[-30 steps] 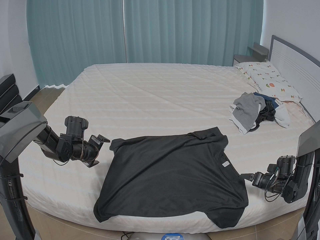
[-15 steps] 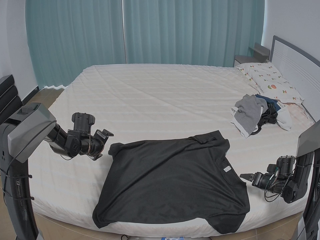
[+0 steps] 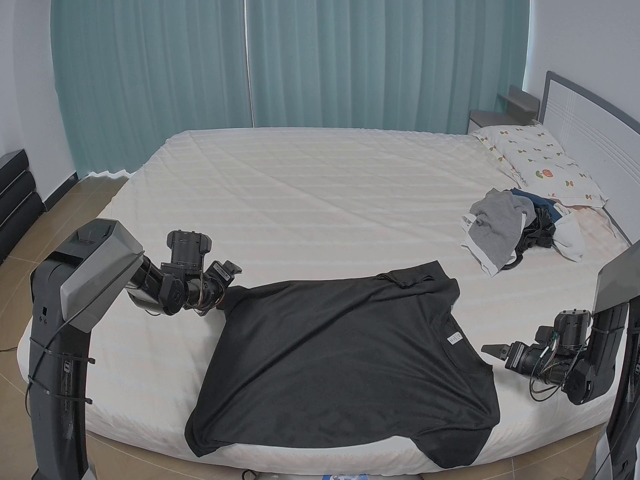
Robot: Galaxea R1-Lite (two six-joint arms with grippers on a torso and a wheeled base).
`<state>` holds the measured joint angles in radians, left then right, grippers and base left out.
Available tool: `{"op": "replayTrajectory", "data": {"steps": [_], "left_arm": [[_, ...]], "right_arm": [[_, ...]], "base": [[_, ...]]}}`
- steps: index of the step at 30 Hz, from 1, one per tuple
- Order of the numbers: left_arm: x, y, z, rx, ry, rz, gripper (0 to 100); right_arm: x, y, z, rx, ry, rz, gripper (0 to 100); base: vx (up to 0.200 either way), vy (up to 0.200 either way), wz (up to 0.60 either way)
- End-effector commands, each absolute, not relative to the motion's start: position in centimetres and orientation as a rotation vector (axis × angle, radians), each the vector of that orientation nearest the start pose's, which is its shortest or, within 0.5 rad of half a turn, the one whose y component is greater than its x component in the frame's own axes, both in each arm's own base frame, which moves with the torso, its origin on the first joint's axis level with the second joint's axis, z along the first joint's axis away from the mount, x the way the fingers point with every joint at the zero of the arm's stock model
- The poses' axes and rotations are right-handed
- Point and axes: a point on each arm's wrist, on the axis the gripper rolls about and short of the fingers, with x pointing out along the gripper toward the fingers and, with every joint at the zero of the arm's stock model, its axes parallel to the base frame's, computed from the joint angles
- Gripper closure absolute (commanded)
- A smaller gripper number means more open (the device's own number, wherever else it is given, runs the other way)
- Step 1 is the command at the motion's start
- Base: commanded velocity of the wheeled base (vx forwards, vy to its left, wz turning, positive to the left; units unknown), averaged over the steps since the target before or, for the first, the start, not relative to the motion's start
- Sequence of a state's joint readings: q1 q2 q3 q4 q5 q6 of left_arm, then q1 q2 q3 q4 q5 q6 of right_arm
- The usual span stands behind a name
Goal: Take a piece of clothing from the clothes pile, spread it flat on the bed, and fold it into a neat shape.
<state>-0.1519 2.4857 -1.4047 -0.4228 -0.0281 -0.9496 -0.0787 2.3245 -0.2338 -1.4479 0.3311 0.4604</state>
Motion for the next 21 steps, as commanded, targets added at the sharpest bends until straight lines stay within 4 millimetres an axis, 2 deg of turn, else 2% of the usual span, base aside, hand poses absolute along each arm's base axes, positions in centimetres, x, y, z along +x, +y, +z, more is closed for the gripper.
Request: {"op": "replayTrajectory", "data": {"steps": [1, 11, 12, 17, 21], "left_arm": [[46.2, -7.2, -1.0, -0.864, 0.707, 0.162, 0], [46.1, -8.3, -1.6, -0.812, 0.725, 0.135, 0], [46.2, -8.3, -1.7, -0.809, 0.721, 0.138, 100], [47.1, -7.9, -1.7, -0.814, 0.677, 0.152, 100], [49.5, -6.6, -1.3, -0.803, 0.508, 0.280, 100]], "right_arm": [[26.6, -1.4, -3.2, 0.574, 0.677, 0.094, 0], [26.6, -1.1, -3.5, 0.571, 0.689, 0.102, 0], [26.6, -1.1, -3.4, 0.571, 0.688, 0.102, 0], [26.7, -1.2, -3.2, 0.571, 0.680, 0.103, 0], [26.7, -1.1, -3.3, 0.570, 0.680, 0.104, 0]], "base": [[0.000, 0.000, 0.00], [0.000, 0.000, 0.00], [0.000, 0.000, 0.00], [0.000, 0.000, 0.00], [0.000, 0.000, 0.00]]}}
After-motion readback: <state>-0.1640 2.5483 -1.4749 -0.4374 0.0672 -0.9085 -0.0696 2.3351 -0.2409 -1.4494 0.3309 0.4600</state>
